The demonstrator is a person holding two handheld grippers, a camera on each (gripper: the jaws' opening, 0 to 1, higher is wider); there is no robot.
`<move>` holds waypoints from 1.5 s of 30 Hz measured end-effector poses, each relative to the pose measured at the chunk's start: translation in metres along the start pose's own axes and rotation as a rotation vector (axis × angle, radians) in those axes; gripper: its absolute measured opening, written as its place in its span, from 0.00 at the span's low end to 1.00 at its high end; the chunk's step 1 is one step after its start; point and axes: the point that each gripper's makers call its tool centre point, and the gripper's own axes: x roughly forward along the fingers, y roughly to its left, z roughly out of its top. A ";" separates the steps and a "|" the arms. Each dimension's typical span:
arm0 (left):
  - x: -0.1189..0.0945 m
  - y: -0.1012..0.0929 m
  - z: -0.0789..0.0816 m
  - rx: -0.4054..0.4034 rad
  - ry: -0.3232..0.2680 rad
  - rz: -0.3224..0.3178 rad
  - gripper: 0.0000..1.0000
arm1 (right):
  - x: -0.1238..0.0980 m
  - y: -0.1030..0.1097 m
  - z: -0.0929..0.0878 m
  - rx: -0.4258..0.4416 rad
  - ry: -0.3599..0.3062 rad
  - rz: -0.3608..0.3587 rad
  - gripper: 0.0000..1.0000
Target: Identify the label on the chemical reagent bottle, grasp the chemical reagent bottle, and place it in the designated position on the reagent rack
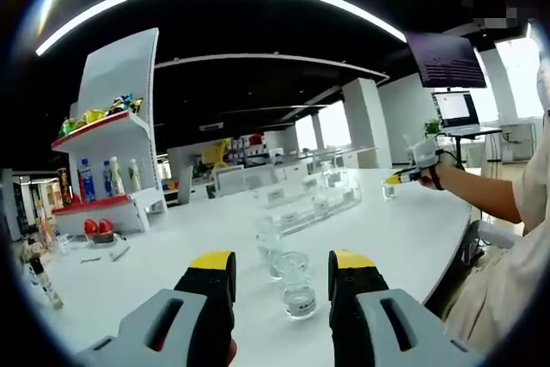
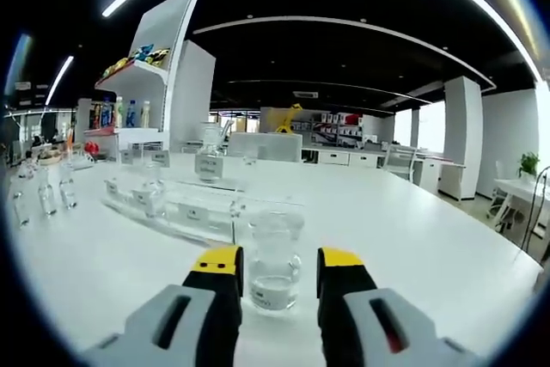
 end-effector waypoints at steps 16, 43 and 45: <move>0.005 -0.005 -0.001 -0.004 0.006 -0.011 0.44 | 0.002 -0.004 0.003 0.010 -0.012 -0.016 0.29; 0.007 -0.005 -0.004 -0.004 0.012 -0.013 0.44 | 0.011 0.002 0.000 0.058 -0.040 -0.015 0.21; 0.008 -0.005 -0.004 -0.002 0.014 -0.014 0.44 | 0.012 0.001 0.000 0.060 -0.043 -0.016 0.21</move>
